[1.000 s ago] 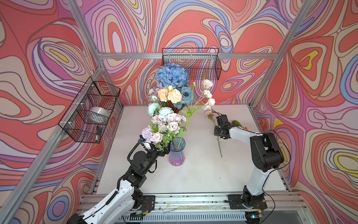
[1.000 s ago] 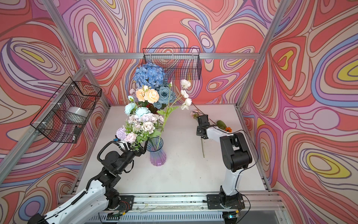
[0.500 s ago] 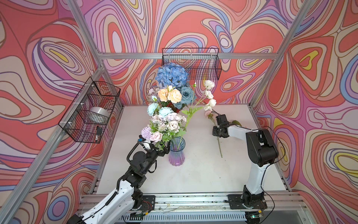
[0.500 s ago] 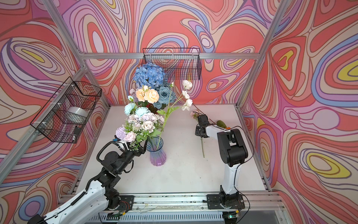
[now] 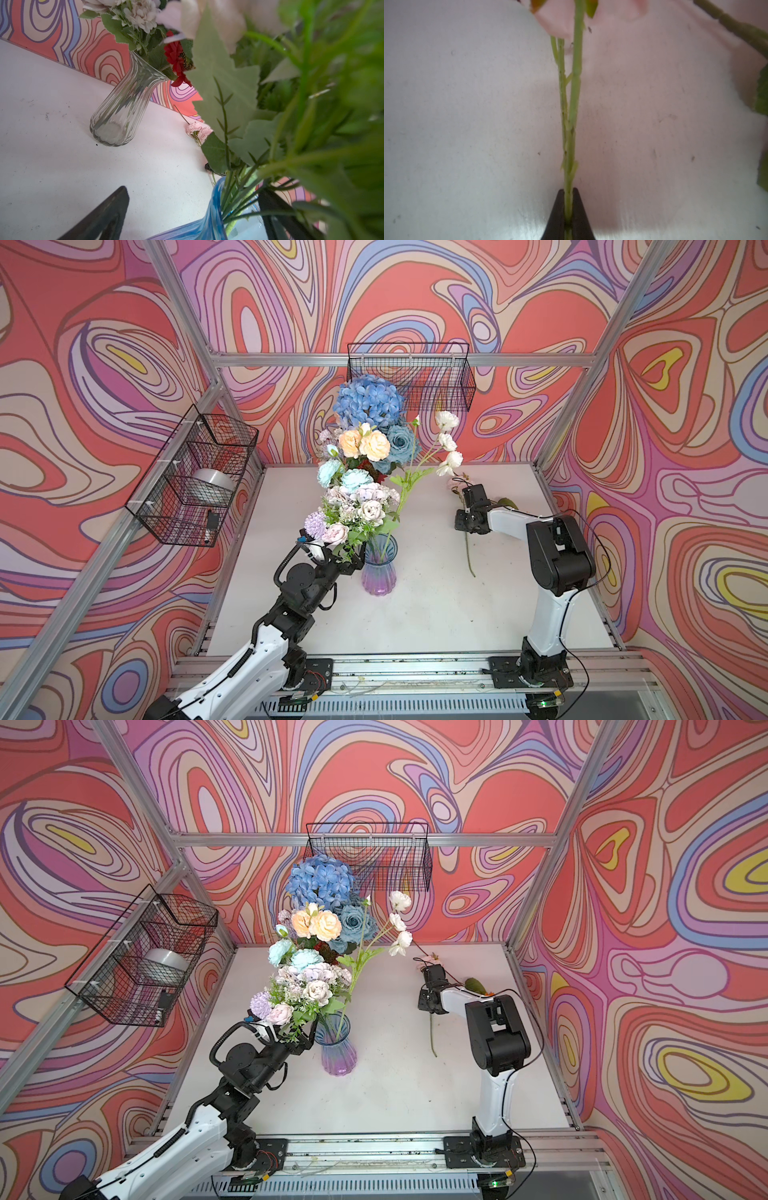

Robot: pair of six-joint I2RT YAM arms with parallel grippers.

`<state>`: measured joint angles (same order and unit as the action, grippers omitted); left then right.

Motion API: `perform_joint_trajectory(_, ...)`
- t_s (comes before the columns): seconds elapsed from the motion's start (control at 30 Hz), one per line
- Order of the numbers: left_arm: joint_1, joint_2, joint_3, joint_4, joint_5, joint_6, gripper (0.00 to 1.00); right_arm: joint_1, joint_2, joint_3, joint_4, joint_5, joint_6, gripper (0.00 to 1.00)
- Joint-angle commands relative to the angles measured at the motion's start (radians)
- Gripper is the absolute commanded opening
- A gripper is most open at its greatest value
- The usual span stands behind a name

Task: Arrange flowers in a vase
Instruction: Pick up the flower from the top-right of the table, then place the flower in the vase.

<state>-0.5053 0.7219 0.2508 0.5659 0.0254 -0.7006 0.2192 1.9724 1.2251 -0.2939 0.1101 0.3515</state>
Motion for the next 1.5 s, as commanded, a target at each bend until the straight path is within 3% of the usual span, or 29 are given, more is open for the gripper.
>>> perform_joint_trajectory(0.0, -0.004, 0.005, 0.010, 0.020, -0.007, -0.003, 1.00, -0.001, -0.003, 0.005, -0.033, 0.006, -0.012, 0.00)
perform_joint_trajectory(0.33, -0.004, 0.004, 0.005, 0.020, -0.005, -0.005, 1.00, -0.003, -0.121, -0.052, 0.017, -0.001, 0.028, 0.00)
perform_joint_trajectory(0.83, -0.004, -0.015, -0.005, 0.027, 0.000, -0.008, 1.00, -0.002, -0.606, -0.206, 0.154, 0.070, 0.084, 0.00)
perform_joint_trajectory(1.13, -0.004, 0.006, -0.004, 0.061, 0.000, -0.006, 1.00, 0.000, -0.902, -0.332, 0.462, -0.189, 0.088, 0.00)
perform_joint_trajectory(1.47, -0.004, 0.020, 0.000, 0.069, 0.005, -0.007, 1.00, 0.062, -1.020, -0.379, 0.778, -0.379, 0.135, 0.00)
